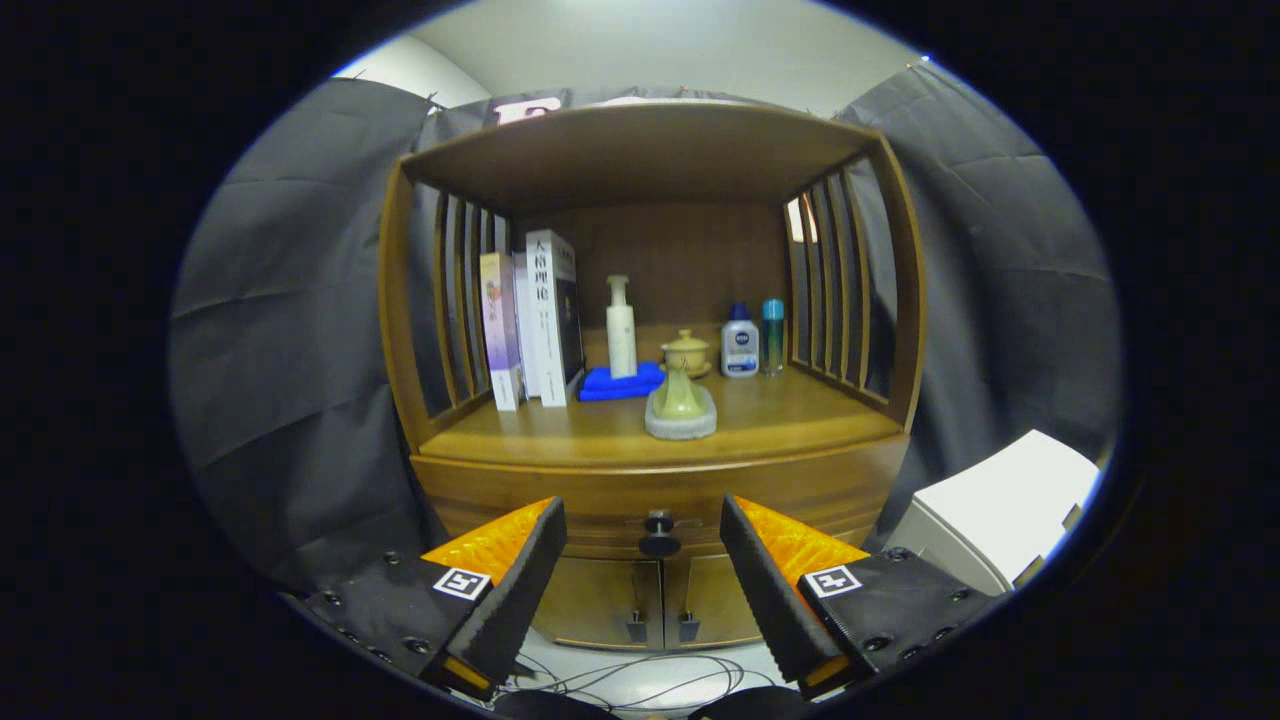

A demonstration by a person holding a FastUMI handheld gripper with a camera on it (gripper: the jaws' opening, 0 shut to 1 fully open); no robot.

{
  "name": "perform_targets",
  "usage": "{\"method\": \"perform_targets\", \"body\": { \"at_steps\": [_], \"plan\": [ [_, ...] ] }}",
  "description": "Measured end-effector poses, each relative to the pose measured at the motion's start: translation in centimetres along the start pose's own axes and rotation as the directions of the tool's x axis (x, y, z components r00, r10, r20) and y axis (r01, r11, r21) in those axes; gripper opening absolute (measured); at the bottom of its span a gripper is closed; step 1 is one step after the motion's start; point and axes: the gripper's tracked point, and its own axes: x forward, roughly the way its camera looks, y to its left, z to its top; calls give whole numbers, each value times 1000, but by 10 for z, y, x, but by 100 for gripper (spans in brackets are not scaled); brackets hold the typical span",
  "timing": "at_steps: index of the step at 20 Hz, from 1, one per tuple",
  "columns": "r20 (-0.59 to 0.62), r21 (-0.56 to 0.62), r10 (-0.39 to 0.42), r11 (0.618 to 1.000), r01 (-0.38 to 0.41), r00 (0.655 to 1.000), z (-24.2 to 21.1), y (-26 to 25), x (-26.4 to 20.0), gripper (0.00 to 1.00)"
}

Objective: Pull open the drawer, take out the items inside it, and place them on the countertop above the cabinet.

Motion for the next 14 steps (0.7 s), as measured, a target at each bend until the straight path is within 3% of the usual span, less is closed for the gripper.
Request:
{"method": "perform_targets", "body": {
  "at_steps": [6, 14],
  "plan": [
    [73, -14, 8, 1000, -7, 997, 32, -8, -42, 98],
    [62, -1, -23, 1000, 23, 998, 22, -29, -40, 98]
  ]
}}
